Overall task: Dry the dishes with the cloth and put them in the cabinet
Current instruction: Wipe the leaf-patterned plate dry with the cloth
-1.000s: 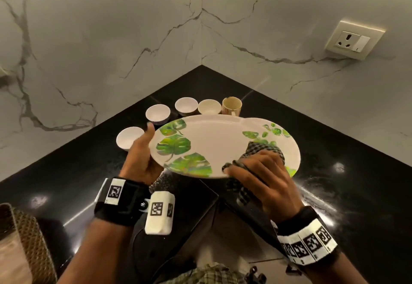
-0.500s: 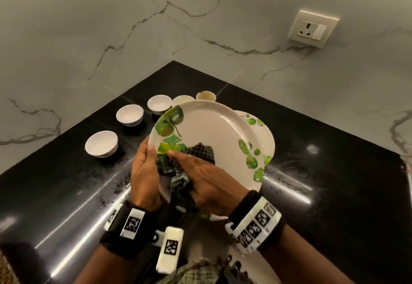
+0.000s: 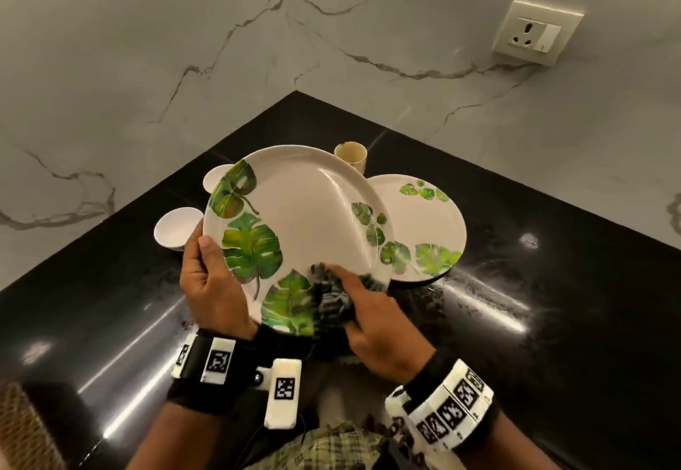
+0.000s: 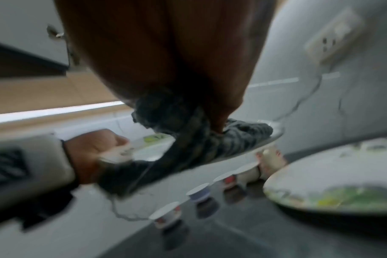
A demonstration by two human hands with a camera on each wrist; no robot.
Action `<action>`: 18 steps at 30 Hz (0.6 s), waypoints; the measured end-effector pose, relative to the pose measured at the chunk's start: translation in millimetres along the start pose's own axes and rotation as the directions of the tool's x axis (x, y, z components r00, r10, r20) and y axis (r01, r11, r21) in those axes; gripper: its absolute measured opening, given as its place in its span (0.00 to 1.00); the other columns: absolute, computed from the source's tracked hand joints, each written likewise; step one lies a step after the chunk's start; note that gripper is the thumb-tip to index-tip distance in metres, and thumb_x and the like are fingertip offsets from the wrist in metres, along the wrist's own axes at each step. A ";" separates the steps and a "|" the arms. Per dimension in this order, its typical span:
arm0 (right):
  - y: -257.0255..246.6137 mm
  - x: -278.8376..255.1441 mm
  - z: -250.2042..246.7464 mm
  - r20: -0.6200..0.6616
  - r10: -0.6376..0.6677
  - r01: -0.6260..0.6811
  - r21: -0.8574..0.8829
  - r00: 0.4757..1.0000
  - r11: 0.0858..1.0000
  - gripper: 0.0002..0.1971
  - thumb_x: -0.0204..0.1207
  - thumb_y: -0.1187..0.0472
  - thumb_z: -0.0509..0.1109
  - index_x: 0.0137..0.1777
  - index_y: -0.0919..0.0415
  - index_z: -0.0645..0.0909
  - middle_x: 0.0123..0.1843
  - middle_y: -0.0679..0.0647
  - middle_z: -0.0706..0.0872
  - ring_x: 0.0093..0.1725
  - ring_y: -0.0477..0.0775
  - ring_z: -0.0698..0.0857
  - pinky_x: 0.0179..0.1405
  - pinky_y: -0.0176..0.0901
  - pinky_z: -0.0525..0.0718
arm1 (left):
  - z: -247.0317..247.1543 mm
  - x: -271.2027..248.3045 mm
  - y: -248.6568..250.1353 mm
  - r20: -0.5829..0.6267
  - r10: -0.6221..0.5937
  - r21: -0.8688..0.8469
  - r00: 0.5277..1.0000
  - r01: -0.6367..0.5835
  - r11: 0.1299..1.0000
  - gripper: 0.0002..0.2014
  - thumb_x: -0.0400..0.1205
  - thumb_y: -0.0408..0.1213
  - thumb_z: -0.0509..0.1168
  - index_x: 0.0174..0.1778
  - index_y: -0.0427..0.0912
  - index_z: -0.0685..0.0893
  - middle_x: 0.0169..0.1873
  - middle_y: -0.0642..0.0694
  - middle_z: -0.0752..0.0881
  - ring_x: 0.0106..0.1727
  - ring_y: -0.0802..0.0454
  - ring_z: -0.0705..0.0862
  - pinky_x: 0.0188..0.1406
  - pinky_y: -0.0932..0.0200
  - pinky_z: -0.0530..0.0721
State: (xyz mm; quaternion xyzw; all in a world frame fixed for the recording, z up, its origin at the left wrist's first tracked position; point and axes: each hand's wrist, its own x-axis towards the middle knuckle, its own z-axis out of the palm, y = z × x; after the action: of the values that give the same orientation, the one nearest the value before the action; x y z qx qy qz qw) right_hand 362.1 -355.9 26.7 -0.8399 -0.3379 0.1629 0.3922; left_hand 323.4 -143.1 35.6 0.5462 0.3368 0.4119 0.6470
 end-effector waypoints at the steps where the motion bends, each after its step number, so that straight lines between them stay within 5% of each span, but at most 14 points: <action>1: -6.1 3.7 6.7 0.024 -0.015 0.011 0.159 1.000 0.987 0.33 0.80 0.67 0.64 0.85 0.51 0.64 0.71 0.55 0.85 0.72 0.53 0.83 0.78 0.49 0.76 | -0.8 1.1 -4.0 0.002 0.005 0.002 1.000 -0.005 1.000 0.18 0.93 0.44 0.57 0.75 0.46 0.82 0.63 0.43 0.89 0.59 0.48 0.90 0.54 0.50 0.92; 3: -14.6 15.8 13.9 0.073 -0.018 -0.021 0.506 0.997 0.862 0.23 0.83 0.68 0.67 0.78 0.60 0.75 0.70 0.57 0.86 0.72 0.53 0.83 0.78 0.48 0.77 | -5.1 4.6 -12.8 -0.019 0.006 -0.002 1.000 -0.006 1.000 0.18 0.92 0.45 0.57 0.75 0.47 0.82 0.62 0.42 0.90 0.60 0.43 0.90 0.57 0.45 0.91; 5: -21.2 28.3 13.2 0.125 0.046 -0.127 0.776 0.991 0.618 0.16 0.86 0.69 0.66 0.72 0.67 0.80 0.69 0.67 0.86 0.71 0.63 0.85 0.76 0.58 0.79 | -15.2 9.7 -19.9 -0.081 0.002 -0.005 0.997 -0.003 1.000 0.18 0.91 0.46 0.57 0.73 0.47 0.83 0.61 0.40 0.90 0.58 0.43 0.90 0.57 0.44 0.90; 7: -23.1 39.6 7.3 0.154 0.134 -0.195 0.902 0.979 0.385 0.15 0.86 0.67 0.66 0.70 0.71 0.82 0.68 0.71 0.86 0.70 0.71 0.84 0.74 0.64 0.80 | -30.7 18.1 -21.9 -0.182 -0.013 -0.018 0.983 0.010 1.000 0.16 0.92 0.43 0.56 0.70 0.47 0.84 0.54 0.43 0.91 0.50 0.54 0.91 0.50 0.52 0.91; 9: -16.7 52.8 1.0 0.106 0.218 -0.163 0.951 0.970 0.264 0.16 0.86 0.65 0.65 0.70 0.72 0.82 0.67 0.70 0.87 0.69 0.71 0.85 0.73 0.66 0.80 | -49.5 25.8 -17.5 -0.288 -0.008 -0.032 0.958 -0.001 0.999 0.14 0.93 0.39 0.54 0.69 0.47 0.83 0.45 0.53 0.89 0.40 0.65 0.89 0.42 0.62 0.89; 10: -9.6 61.9 0.5 0.064 0.260 -0.134 0.956 0.963 0.262 0.16 0.86 0.64 0.65 0.70 0.71 0.82 0.66 0.69 0.88 0.68 0.71 0.86 0.73 0.67 0.81 | -61.2 28.2 -14.4 -0.337 0.003 -0.033 0.941 -0.015 0.999 0.15 0.93 0.37 0.53 0.71 0.45 0.82 0.43 0.55 0.87 0.37 0.68 0.88 0.40 0.66 0.87; 12: 2.7 81.7 3.6 -0.046 0.316 -0.105 0.890 0.948 0.444 0.13 0.87 0.64 0.67 0.68 0.67 0.83 0.63 0.65 0.90 0.66 0.66 0.88 0.71 0.64 0.83 | -89.0 34.5 -11.4 -0.421 0.034 -0.025 0.907 -0.049 0.998 0.17 0.93 0.36 0.53 0.74 0.39 0.80 0.45 0.53 0.86 0.36 0.70 0.87 0.38 0.71 0.86; 15: 18.0 107.9 20.4 -0.168 0.237 -0.087 0.612 0.957 0.786 0.10 0.84 0.70 0.69 0.63 0.62 0.86 0.55 0.54 0.92 0.56 0.46 0.90 0.62 0.44 0.86 | -134.7 43.0 -15.6 -0.544 0.081 0.009 0.835 -0.091 0.996 0.18 0.90 0.41 0.55 0.73 0.43 0.82 0.54 0.43 0.88 0.44 0.62 0.88 0.48 0.57 0.89; 18: 27.2 129.1 45.5 -0.120 0.086 -0.042 0.333 0.989 0.942 0.22 0.75 0.79 0.66 0.62 0.57 0.85 0.55 0.49 0.90 0.55 0.41 0.86 0.61 0.24 0.80 | -171.0 38.3 -17.7 -0.616 0.102 0.032 0.781 -0.104 0.994 0.19 0.87 0.46 0.56 0.69 0.49 0.85 0.58 0.41 0.89 0.50 0.52 0.88 0.52 0.49 0.89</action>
State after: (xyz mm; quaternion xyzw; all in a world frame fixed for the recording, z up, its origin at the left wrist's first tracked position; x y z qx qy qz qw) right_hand 442.3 -253.8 -24.3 -0.7820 -0.2515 0.1734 0.5433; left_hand 191.4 -36.3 -11.5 0.3985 0.4982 0.6027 0.4793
